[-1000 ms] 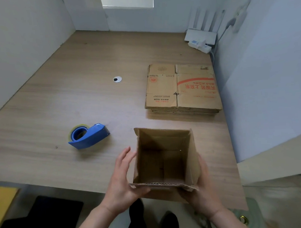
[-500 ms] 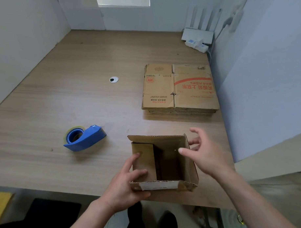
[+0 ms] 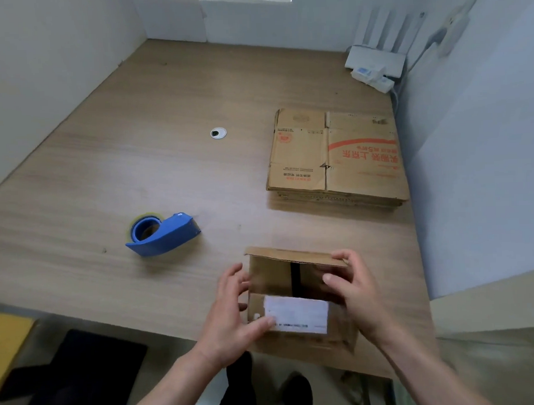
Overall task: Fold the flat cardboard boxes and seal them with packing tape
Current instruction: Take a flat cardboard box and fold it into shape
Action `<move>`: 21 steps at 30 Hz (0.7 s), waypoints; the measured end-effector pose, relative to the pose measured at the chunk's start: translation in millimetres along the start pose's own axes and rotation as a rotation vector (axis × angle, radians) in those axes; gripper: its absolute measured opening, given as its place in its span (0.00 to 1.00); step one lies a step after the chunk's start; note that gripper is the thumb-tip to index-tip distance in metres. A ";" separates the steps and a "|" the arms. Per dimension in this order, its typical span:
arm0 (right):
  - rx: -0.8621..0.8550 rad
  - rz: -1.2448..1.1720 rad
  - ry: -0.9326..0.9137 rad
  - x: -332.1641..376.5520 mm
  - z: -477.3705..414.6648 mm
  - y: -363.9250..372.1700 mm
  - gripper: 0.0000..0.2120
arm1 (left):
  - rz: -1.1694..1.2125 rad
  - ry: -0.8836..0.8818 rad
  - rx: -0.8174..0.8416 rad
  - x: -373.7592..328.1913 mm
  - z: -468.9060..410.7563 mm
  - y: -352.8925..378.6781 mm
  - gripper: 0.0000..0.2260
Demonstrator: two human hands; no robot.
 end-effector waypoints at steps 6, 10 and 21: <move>0.053 0.454 -0.136 15.8 5.8 -20.7 0.26 | -0.108 -0.045 0.005 0.6 -13.8 1.2 0.58; -0.053 0.643 -0.279 -2.0 3.9 -27.0 0.23 | -0.160 0.092 0.077 -11.0 -22.9 6.1 0.49; -0.002 0.441 -0.264 -49.1 22.5 -6.0 0.34 | -0.289 0.122 0.234 -14.9 -18.0 29.7 0.52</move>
Point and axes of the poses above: each hand's wrist, its own z-axis away from the middle knuckle, its own y-axis out of the palm, x = y × z, the point moved 10 cm from there along -z, towards the middle knuckle, and after that the axes turned 6 degrees about y, right-handed, at the moved point
